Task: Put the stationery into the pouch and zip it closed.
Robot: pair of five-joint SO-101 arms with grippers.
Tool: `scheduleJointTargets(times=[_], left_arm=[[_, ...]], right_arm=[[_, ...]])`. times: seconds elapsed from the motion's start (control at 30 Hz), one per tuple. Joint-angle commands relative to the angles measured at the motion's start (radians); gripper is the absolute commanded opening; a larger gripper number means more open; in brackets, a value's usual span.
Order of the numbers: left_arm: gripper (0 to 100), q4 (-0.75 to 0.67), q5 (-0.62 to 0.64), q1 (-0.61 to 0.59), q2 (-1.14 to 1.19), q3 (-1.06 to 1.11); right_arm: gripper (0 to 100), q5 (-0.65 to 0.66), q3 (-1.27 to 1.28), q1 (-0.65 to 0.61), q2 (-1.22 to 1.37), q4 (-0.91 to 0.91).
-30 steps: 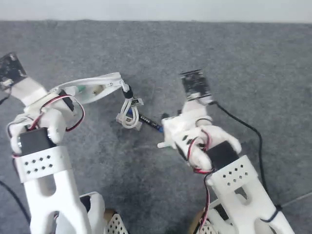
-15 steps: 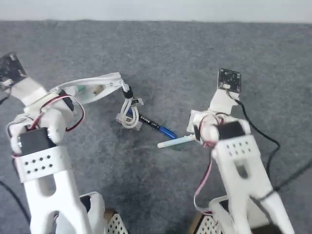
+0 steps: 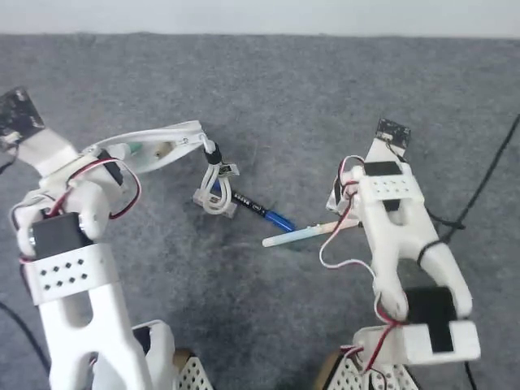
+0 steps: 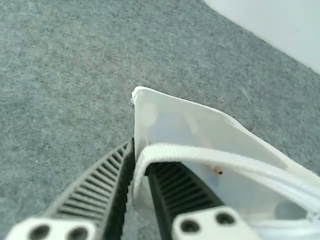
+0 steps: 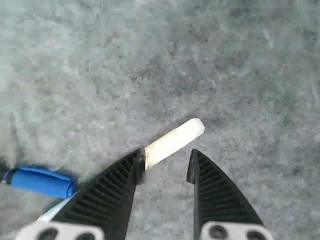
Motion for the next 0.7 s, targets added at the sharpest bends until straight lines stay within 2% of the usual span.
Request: scheduleJointTargets(times=[0.0,0.4,0.53,0.6,0.67], left_arm=[[1,-0.015,0.02,-0.003,-0.009,-0.038],[1,-0.015,0.018,-0.003,-0.009,-0.038],[1,-0.015,0.018,-0.003,-0.009,-0.038],[1,-0.015,0.018,-0.003,-0.009,-0.038],[1,-0.015,0.018,-0.003,-0.009,-0.038]], right_arm=[[13.2,-0.012,-0.089,0.013,0.044,0.008],[12.5,-0.011,-0.189,0.053,0.217,0.01],[4.7,-0.003,-0.203,0.05,0.239,0.022],[0.0,0.051,-0.219,0.044,0.24,0.059],[1.2,0.071,-0.236,0.044,0.234,0.096]])
